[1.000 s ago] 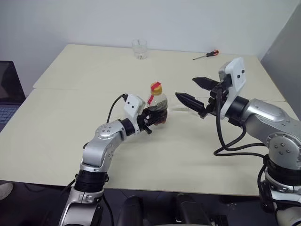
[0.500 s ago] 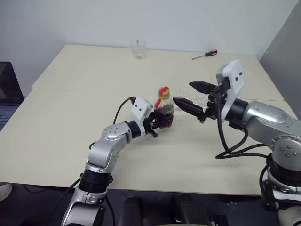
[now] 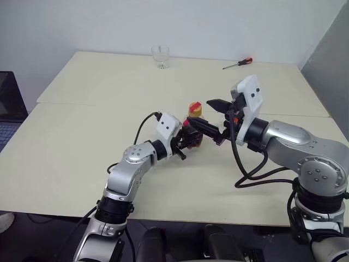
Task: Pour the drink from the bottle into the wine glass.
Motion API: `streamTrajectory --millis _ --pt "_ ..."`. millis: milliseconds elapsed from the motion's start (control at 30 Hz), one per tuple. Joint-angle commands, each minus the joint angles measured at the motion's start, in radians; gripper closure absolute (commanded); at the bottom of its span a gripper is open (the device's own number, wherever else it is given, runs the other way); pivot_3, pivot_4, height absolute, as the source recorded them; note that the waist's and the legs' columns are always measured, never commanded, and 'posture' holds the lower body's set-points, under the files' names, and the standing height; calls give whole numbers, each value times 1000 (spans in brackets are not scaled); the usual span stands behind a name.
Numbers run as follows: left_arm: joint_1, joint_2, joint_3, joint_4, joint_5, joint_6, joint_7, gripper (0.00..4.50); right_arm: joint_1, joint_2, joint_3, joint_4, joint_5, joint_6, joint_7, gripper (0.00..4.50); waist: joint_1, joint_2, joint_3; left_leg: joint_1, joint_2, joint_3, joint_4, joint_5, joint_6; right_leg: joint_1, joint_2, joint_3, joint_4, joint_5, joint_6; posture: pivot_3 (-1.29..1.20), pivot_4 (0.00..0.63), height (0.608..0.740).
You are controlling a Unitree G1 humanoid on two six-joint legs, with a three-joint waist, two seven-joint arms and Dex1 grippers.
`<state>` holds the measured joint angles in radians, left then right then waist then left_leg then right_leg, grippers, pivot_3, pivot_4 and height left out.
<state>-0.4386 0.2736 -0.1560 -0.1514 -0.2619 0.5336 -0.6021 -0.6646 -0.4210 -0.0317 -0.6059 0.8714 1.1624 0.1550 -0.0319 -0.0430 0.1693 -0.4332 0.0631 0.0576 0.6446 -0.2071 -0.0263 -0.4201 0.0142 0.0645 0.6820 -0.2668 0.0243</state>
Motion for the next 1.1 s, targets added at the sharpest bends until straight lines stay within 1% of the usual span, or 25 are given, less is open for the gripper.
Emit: streamTrajectory --millis 33,233,333,367,667,867,933,1000,1100 --pt "-11 -3 -9 -52 2 -35 -4 3462 -34 4 -4 8 -36 -39 1 0 0 0 0 0 0 0 0 0 0 0 0 0 0 0 0 0 150 740" --pt "-6 -4 -20 -64 18 -43 4 3492 -22 29 -5 27 -68 -71 -2 0 0 0 0 0 0 0 0 0 0 0 0 0 0 0 0 0 150 740" --pt "-2 -4 -18 -68 17 -40 5 3493 -22 42 -1 25 -69 -69 2 555 0 0 0 0 0 0 0 0 0 0 0 0 0 0 0 0 150 740" --pt "-3 -5 -18 -68 17 -40 6 3493 -22 44 -1 25 -68 -68 3 601 0 0 0 0 0 0 0 0 0 0 0 0 0 0 0 0 150 740" --pt "1 -1 -12 -79 16 -33 9 3529 -15 52 45 21 -79 -53 12 601 0 0 0 0 0 0 0 0 0 0 0 0 0 0 0 0 150 740" --pt "0 0 -12 -83 16 -30 11 3553 -15 58 48 31 -94 -63 13 601 0 0 0 0 0 0 0 0 0 0 0 0 0 0 0 0 150 740" --pt "1 0 -12 -85 16 -29 12 3566 -13 58 48 30 -96 -63 20 977 0 0 0 0 0 0 0 0 0 0 0 0 0 0 0 0 150 740" --pt "1 -1 -12 -85 16 -28 13 3566 -13 59 49 29 -100 -62 26 1512 0 0 0 0 0 0 0 0 0 0 0 0 0 0 0 0 150 740" --pt "0 -3 -14 -81 17 -30 14 3583 -14 60 49 31 -108 -62 33 1549 0 0 0 0 0 0 0 0 0 0 0 0 0 0 0 0 150 740"
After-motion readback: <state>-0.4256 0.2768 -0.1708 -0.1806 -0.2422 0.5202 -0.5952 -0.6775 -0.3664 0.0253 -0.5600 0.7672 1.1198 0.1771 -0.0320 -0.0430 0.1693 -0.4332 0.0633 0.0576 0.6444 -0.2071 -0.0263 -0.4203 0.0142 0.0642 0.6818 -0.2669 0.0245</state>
